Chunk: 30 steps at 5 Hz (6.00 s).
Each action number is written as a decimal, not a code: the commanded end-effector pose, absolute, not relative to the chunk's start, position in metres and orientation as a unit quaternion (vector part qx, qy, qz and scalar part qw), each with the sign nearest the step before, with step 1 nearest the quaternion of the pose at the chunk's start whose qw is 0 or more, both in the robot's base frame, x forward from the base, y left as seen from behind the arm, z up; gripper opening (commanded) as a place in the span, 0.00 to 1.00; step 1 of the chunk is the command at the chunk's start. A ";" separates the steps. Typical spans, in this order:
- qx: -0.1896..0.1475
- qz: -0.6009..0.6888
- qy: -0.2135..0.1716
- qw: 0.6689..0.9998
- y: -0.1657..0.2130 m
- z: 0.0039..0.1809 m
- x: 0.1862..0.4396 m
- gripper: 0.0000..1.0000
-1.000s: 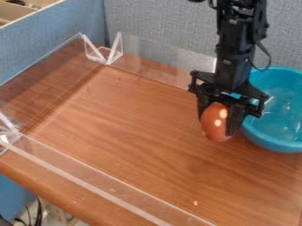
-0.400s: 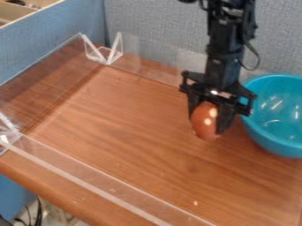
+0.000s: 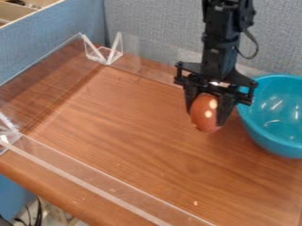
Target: Put the mushroom in the blue bowl
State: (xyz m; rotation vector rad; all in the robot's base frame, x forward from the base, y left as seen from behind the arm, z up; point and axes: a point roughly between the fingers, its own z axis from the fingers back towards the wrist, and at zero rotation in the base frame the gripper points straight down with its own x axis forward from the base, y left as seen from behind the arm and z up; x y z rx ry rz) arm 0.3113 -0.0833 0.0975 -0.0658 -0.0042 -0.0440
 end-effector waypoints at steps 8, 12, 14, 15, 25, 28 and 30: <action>-0.038 -0.015 -0.012 0.999 -0.097 0.095 0.338 0.00; -0.039 0.000 -0.007 0.999 -0.077 0.059 0.330 0.00; -0.044 -0.035 -0.008 0.998 -0.071 0.062 0.331 0.00; -0.046 -0.062 -0.009 0.997 -0.070 0.071 0.331 0.00; -0.054 -0.087 0.016 0.995 -0.061 0.100 0.361 0.00; -0.050 -0.162 0.024 0.985 -0.048 0.082 0.378 0.00; -0.042 -0.213 0.024 0.976 -0.035 0.071 0.384 0.00</action>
